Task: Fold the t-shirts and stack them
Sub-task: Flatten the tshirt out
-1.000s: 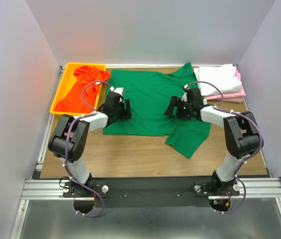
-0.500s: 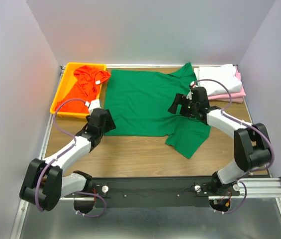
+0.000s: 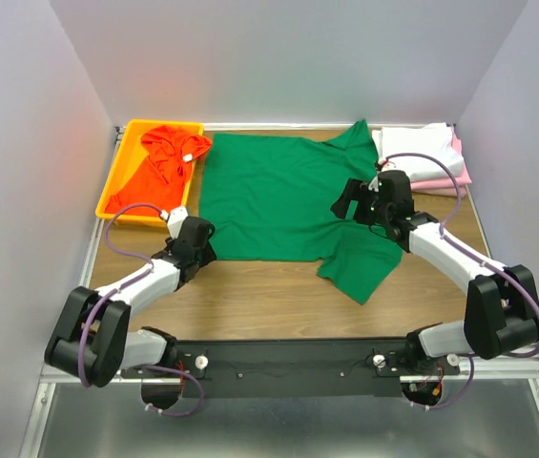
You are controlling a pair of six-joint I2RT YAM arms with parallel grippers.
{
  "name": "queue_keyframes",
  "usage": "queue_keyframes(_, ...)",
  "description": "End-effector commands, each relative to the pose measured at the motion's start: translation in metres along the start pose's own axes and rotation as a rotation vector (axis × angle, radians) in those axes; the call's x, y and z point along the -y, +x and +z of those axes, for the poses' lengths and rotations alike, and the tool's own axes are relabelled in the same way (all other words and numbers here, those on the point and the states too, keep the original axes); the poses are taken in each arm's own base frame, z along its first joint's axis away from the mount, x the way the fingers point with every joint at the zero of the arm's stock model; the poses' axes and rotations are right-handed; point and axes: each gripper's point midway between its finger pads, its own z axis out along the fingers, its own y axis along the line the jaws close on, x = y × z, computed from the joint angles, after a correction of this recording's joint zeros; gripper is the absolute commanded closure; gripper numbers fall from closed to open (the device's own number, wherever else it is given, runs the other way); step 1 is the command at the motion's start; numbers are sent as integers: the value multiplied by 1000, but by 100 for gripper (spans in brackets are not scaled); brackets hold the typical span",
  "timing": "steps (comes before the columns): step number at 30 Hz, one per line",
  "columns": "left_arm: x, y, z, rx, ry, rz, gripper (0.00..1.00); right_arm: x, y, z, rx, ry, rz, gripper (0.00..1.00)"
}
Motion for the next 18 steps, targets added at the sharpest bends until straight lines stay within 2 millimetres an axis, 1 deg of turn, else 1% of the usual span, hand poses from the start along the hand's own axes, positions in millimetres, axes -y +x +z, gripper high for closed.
queue_keyframes(1, -8, 1, 7, -11, -78, -3, 43, 5, 7, -3, -8, 19, -7, 0)
queue_keyframes(5, -8, 1, 9, -19, -88, 5, 45, 7, 8, -3, -5, 29, -10, 0)
queue_keyframes(6, -8, 2, 10, -22, -89, 11, 47, 9, 8, -3, -3, 36, -10, 0)
queue_keyframes(7, -8, 3, 11, -29, -89, 20, 53, 11, 8, -3, 0, 45, -10, 0)
queue_keyframes(10, -7, 4, 12, -35, -89, 25, 60, 11, 8, -3, -1, 46, -11, 0)
queue_keyframes(11, -7, 5, 12, -37, -87, 26, 67, 11, 9, -3, -4, 44, -11, 0)
queue_keyframes(12, -7, 5, 11, -38, -84, 27, 69, 10, 9, -3, -5, 43, -11, 0)
queue_keyframes(13, -7, 5, 12, -38, -82, 27, 77, 11, 9, -3, -3, 43, -10, 0)
queue_keyframes(14, -7, 5, 12, -39, -80, 32, 80, 11, 9, -3, -5, 43, -12, 0)
queue_keyframes(15, -6, 6, 12, -41, -76, 35, 92, 11, 11, -3, -10, 40, -17, 0)
queue_keyframes(16, -5, 6, 12, -42, -69, 37, 94, 10, 12, -4, -15, 34, -22, 0)
queue_keyframes(17, -5, 7, 12, -46, -68, 43, 100, 8, 13, -4, -20, 23, -25, 0)
queue_keyframes(18, -3, 7, 12, -47, -56, 50, 100, 3, 19, -6, -39, -15, -33, 0)
